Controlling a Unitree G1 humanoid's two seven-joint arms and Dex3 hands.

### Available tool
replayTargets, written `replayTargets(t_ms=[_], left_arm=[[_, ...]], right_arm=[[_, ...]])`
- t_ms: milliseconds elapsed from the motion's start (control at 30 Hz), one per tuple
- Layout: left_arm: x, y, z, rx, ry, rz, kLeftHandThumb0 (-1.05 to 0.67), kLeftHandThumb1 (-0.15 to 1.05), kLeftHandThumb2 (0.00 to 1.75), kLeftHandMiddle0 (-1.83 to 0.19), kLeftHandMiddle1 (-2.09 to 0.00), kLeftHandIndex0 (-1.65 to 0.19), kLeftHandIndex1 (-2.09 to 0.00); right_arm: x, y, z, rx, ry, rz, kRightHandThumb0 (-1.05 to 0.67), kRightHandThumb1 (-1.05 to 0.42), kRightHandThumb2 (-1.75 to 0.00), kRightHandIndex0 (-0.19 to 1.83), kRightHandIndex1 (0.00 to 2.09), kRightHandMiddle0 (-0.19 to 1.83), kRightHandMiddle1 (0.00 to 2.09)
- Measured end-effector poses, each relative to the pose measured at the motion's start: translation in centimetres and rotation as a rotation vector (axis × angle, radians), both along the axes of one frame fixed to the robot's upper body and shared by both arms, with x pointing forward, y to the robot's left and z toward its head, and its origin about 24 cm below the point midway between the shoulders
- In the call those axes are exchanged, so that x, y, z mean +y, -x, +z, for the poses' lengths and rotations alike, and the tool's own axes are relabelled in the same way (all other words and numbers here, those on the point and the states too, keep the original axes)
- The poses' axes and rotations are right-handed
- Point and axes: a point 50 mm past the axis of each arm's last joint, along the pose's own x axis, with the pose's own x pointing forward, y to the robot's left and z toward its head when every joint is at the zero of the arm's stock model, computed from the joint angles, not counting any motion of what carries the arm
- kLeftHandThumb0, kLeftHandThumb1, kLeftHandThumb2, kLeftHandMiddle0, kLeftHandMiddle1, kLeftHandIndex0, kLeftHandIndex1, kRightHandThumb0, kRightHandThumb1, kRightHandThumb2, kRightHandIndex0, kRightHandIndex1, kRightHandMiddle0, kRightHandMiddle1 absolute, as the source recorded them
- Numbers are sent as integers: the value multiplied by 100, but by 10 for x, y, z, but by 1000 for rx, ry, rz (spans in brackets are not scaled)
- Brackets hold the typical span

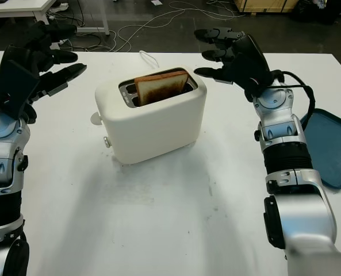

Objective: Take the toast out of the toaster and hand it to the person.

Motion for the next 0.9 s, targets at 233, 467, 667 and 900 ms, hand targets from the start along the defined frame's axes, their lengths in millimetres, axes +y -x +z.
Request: replayTargets(t_ms=[233, 467, 667, 900], left_arm=[[0, 0, 0, 0, 2, 0, -26, 91, 0, -31, -94, -39, -54], [0, 0, -1, 1, 1, 1, -26, 91, 0, -31, -93, -39, -52], [0, 0, -1, 2, 2, 1, -24, 91, 0, -32, -93, -40, -52], [0, 0, -1, 4, 2, 3, -25, 91, 0, -31, -92, -40, -51]], right_arm=[[-2, 0, 1, -2, -16, 0, -26, -78, 0, 73, 2, 65, 0], [-5, 1, 25, -87, -35, 13, -32, -71, 0, 84, 7, 77, 5], [10, 5, 66, -187, 28, 106, -53, -67, 0, 97, 15, 87, 9], [54, 10, 83, -215, 217, 238, -56, -63, 0, 62, 85, 88, 13]])
